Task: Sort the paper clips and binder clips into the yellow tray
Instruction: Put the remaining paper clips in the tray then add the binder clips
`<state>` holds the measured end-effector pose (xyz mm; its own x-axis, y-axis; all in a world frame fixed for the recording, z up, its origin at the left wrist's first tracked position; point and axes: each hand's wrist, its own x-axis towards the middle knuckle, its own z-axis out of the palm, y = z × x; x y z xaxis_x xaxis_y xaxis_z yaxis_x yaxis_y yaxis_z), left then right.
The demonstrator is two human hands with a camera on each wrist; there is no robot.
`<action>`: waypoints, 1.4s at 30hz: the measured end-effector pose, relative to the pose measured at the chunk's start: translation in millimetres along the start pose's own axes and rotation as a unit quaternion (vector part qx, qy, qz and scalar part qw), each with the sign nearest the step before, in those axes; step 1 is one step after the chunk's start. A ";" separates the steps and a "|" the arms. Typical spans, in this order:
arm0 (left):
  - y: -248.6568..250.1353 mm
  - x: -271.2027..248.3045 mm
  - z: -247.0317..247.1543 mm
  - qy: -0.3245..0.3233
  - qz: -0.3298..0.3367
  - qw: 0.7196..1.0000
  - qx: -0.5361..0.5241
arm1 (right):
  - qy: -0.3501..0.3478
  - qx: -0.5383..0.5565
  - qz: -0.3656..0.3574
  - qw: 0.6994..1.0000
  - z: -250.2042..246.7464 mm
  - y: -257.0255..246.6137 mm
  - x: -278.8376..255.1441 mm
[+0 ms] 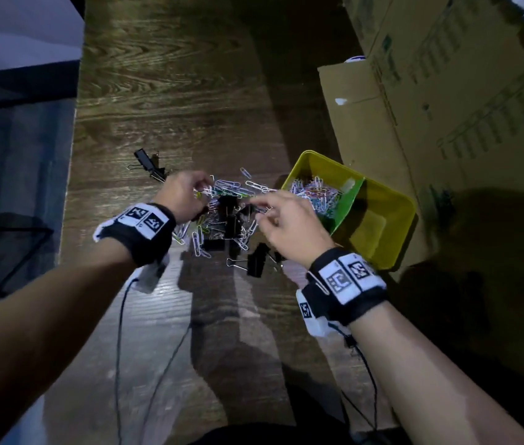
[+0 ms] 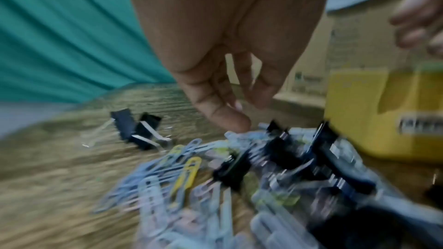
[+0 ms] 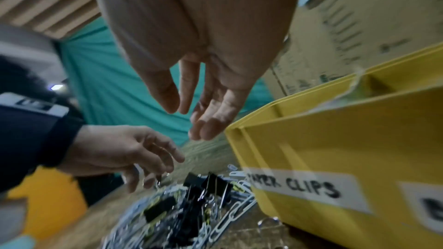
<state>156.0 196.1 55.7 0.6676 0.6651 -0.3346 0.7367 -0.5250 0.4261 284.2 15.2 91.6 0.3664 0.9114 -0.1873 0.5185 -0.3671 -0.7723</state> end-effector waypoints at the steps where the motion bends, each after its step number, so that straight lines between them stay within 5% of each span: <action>1: -12.4 -0.8 2.3 -0.042 0.007 0.997 0.069 | -0.030 -0.042 -0.006 0.999 9.1 -2.1 7.9; 4: -30.2 -5.8 14.8 -0.111 0.024 0.979 0.171 | -0.105 -0.183 0.003 0.977 35.5 -9.1 32.6; 10: -35.7 -5.4 30.6 -0.073 0.034 0.991 0.103 | -0.180 -0.349 0.018 0.919 66.7 -3.7 64.7; 17: -40.2 24.6 0.1 0.042 0.061 0.994 0.080 | -0.142 -0.277 0.012 0.950 72.6 9.2 70.1; 23: -37.9 65.8 -13.7 -0.003 0.033 0.992 0.120 | -0.130 -0.219 0.033 0.967 76.6 11.8 65.4; 27: -22.5 54.2 -10.7 0.050 0.065 0.982 0.172 | -0.104 -0.162 0.053 0.980 83.4 17.2 58.1; 30: -23.2 33.2 3.8 -0.004 0.157 0.981 0.116 | -0.077 -0.148 0.043 0.985 85.1 22.0 52.3; 35: -33.5 10.5 25.7 -0.091 0.167 0.979 0.077 | -0.062 -0.174 0.057 0.981 85.0 26.5 43.1; 42: -37.6 3.0 40.2 -0.069 0.176 0.981 0.053 | -0.054 -0.156 0.054 0.985 84.3 24.1 39.2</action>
<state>134.6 196.5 4.9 0.8853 0.3583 -0.2964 0.4602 -0.7664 0.4481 246.0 57.7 14.5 0.3568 0.8722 -0.3345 0.6995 -0.4868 -0.5232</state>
